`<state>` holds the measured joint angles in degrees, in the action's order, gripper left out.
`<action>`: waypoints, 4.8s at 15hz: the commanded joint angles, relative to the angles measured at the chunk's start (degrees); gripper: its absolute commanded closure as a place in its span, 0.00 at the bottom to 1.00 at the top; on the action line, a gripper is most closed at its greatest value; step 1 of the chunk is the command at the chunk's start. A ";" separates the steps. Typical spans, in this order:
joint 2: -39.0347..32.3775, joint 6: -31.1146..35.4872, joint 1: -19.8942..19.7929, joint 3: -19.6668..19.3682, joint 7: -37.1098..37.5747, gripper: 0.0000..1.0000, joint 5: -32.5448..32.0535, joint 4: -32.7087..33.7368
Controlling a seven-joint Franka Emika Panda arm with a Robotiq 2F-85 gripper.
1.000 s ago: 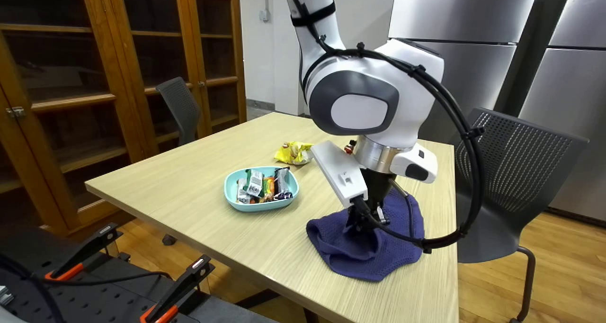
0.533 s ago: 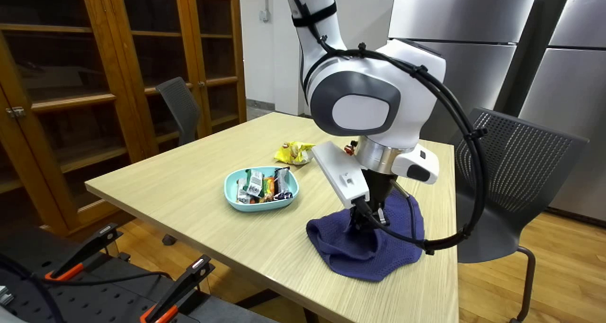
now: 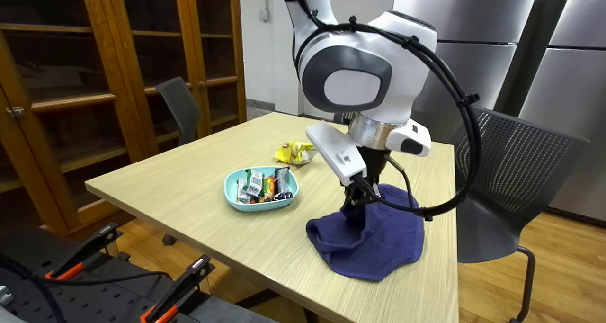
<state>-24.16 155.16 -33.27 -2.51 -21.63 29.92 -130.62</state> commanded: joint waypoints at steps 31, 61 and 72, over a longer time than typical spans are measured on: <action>16.03 -0.78 22.85 1.77 3.83 0.99 10.87 -11.30; 15.28 7.33 41.70 3.20 46.14 0.99 -19.03 -13.48; 16.26 7.36 42.31 2.57 48.43 0.30 -22.10 -14.35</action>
<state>-10.34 162.09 8.26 0.59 23.46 10.22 -143.22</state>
